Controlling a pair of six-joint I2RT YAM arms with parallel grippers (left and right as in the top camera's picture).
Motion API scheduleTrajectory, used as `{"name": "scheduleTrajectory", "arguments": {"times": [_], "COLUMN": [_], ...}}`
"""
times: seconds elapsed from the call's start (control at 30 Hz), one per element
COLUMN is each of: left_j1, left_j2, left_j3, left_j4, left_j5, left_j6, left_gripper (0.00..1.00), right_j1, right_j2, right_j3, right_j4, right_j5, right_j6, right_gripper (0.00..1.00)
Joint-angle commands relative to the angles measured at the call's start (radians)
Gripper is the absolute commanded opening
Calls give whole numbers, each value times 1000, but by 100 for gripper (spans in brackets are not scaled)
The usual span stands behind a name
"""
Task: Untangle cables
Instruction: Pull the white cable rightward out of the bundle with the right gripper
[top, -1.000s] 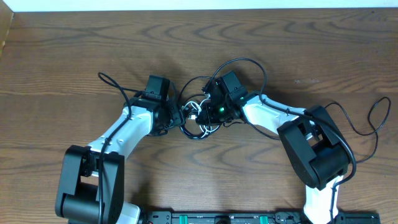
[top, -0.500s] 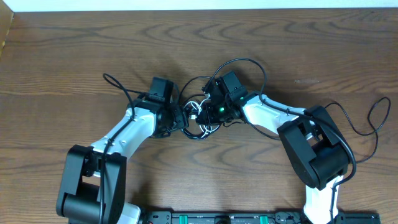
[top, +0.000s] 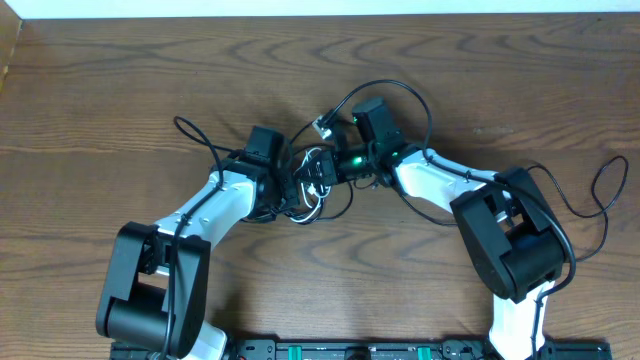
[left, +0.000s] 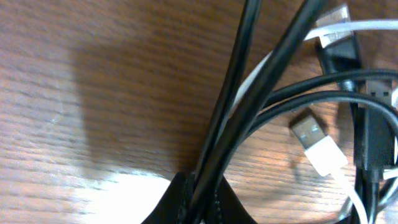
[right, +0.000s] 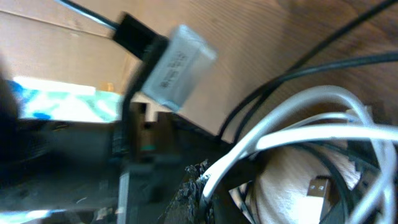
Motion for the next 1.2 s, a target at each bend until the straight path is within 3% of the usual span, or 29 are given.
{"name": "scheduleTrajectory", "arguments": {"times": [0.0, 0.27, 0.63, 1.17], "left_j1": [31, 79, 80, 80], "left_j2": [9, 11, 76, 80], "left_j3": [2, 2, 2, 2], "left_j4": [-2, -2, 9, 10], "left_j5": [-17, -169, -174, -175], "left_j6": [63, 139, 151, 151], "left_gripper": [8, 8, 8, 8], "right_j1": [-27, -50, -57, -131], "right_j2": [-25, -40, -170, -386], "right_j3": [10, 10, 10, 10], "right_j4": [40, 112, 111, 106], "right_j5": [-137, -156, -53, -48], "right_j6": [77, 161, 152, 134], "right_gripper": [1, 1, 1, 1]}}
